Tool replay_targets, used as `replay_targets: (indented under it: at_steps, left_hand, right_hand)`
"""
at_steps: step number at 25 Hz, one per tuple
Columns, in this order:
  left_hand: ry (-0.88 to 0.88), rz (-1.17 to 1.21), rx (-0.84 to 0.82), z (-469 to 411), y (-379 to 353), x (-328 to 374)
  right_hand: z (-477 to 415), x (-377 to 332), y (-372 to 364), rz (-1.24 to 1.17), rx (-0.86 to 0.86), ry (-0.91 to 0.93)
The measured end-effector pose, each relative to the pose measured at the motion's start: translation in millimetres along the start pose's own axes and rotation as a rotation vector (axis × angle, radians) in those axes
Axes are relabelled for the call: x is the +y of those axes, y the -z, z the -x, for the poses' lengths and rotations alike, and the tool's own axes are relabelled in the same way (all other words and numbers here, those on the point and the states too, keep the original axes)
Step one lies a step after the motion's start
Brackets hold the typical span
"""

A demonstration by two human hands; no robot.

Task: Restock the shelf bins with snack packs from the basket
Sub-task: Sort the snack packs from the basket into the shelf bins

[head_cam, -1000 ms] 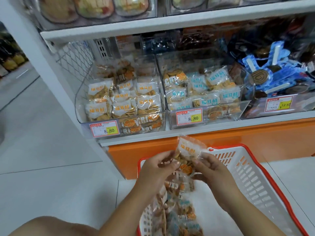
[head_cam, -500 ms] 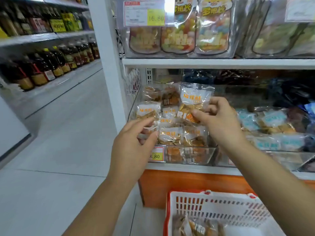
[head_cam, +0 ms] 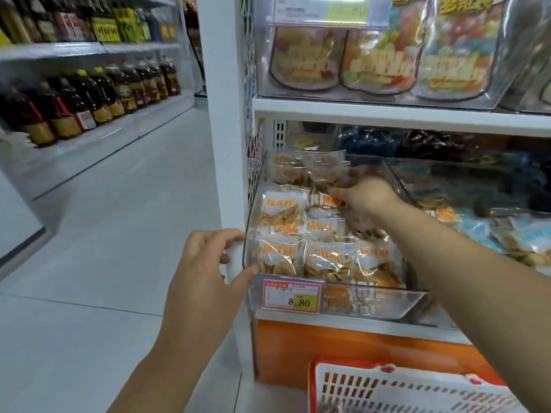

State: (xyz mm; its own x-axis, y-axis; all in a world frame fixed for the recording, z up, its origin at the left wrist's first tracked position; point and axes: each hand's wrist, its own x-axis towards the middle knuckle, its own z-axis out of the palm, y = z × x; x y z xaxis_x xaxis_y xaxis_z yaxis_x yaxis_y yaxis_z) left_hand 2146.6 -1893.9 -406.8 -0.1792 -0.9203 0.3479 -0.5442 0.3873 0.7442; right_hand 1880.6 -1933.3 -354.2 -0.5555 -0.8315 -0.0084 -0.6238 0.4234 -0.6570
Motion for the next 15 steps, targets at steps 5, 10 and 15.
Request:
replay_targets:
  at_steps: [5,10,15]
  left_hand:
    - [0.002,0.058,-0.007,1,-3,-2]
    - [0.009,0.039,-0.009,2,-5,0]
    - [-0.093,0.042,0.09,25,-9,19]
  right_hand:
    - [3,4,-10,0.042,0.056,0.112]
    - [14,0,-6,0.154,0.001,0.169]
    - [112,30,14,-0.146,0.336,0.506]
